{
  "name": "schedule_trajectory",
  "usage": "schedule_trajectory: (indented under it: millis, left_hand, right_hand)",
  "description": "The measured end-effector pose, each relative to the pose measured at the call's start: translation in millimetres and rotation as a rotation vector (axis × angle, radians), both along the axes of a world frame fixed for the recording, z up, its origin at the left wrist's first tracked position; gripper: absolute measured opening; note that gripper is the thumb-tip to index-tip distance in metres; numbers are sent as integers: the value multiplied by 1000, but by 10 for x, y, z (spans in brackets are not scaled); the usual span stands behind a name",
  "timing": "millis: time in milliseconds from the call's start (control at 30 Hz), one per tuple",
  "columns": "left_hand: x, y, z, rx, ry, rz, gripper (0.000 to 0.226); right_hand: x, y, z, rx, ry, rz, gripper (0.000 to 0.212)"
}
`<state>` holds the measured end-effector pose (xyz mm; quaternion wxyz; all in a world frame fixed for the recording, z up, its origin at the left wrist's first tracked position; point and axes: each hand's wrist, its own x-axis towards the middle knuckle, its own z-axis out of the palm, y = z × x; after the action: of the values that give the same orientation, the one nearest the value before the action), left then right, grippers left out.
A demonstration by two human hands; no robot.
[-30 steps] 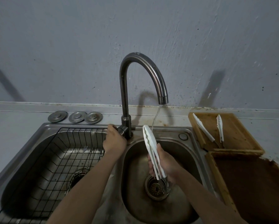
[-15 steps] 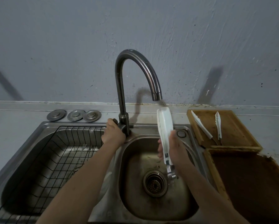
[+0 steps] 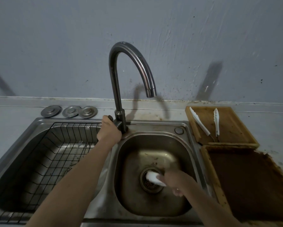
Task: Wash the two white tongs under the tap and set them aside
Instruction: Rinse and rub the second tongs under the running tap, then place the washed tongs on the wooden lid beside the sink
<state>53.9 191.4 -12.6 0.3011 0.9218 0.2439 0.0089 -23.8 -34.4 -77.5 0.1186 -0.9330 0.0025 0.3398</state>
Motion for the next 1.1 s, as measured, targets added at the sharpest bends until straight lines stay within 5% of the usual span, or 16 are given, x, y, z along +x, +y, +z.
schedule_trajectory:
  millis: [67, 167, 333, 567, 700, 800, 933, 1033, 1100]
  left_hand:
    - [1, 2, 0, 3, -1, 0, 53]
    - [2, -9, 3, -4, -11, 1, 53]
    - [0, 0, -22, 3, -14, 6, 53]
    - [52, -33, -128, -67, -98, 77, 50]
    - [117, -159, -250, -141, -133, 343, 62]
    - [100, -477, -330, -141, -473, 506, 66]
    - [-42, -1091, -439, -10, -854, 3, 50]
    - [25, -1480, -430, 160, -826, -407, 33]
    - [148, -1737, -383, 107, -725, -670, 31]
  right_hand:
    - [-22, -6, 3, -10, 7, 8, 55]
    - [25, 24, 49, 99, -308, -23, 55]
    - [62, -59, 185, 29, -17, 10, 55]
    - [232, -272, 280, 287, -152, -141, 61]
    - [430, -523, 445, 494, -299, -331, 67]
    - [595, -792, 604, 575, -501, -431, 60]
    - [871, -1200, 681, 533, -685, -610, 69]
    - [1018, -1422, 637, 385, -746, -689, 74]
    - [1119, -1559, 551, 349, -771, -701, 76]
